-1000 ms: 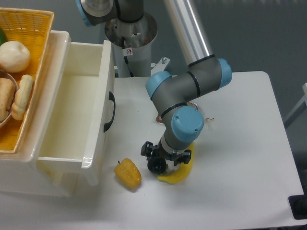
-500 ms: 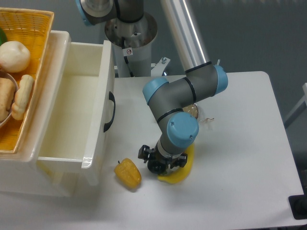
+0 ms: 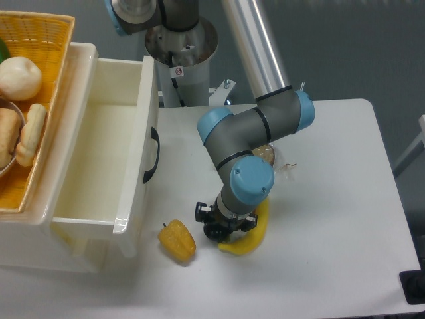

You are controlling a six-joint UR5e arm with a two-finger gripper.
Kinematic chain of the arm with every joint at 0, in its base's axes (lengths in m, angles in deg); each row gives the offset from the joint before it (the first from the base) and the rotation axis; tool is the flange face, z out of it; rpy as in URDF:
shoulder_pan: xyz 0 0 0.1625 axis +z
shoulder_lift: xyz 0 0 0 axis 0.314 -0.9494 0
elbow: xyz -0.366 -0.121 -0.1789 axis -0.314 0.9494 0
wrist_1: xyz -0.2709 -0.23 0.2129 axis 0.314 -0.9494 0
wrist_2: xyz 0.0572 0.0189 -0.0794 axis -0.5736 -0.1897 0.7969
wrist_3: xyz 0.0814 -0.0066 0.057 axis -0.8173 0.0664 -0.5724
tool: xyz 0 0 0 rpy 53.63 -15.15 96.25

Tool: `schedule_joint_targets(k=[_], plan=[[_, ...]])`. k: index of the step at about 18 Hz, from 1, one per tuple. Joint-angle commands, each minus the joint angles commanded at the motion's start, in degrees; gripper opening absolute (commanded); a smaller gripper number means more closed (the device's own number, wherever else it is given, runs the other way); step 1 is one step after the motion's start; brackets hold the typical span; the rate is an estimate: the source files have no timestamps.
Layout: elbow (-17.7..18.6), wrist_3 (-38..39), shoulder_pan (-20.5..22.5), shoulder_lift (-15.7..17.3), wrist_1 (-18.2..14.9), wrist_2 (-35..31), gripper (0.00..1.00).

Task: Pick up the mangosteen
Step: 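Lift the grasped mangosteen up off the table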

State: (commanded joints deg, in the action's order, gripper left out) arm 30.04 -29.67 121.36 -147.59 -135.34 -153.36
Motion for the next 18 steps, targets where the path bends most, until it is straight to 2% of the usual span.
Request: schedule_joint_targets(k=[5,11,14,18], plan=[[-0.27,-0.70,0.35,2.19,-0.26,-0.09,0.32],[-0.09,-12.37,2.10,7.11,-1.93,-0.18,0.32],[0.00,-21.15,3.86,9.05,-4.21,-0.18,0.32],[0.00,-27.58,5.88,10.99,-9.31,-0.26,0.32]])
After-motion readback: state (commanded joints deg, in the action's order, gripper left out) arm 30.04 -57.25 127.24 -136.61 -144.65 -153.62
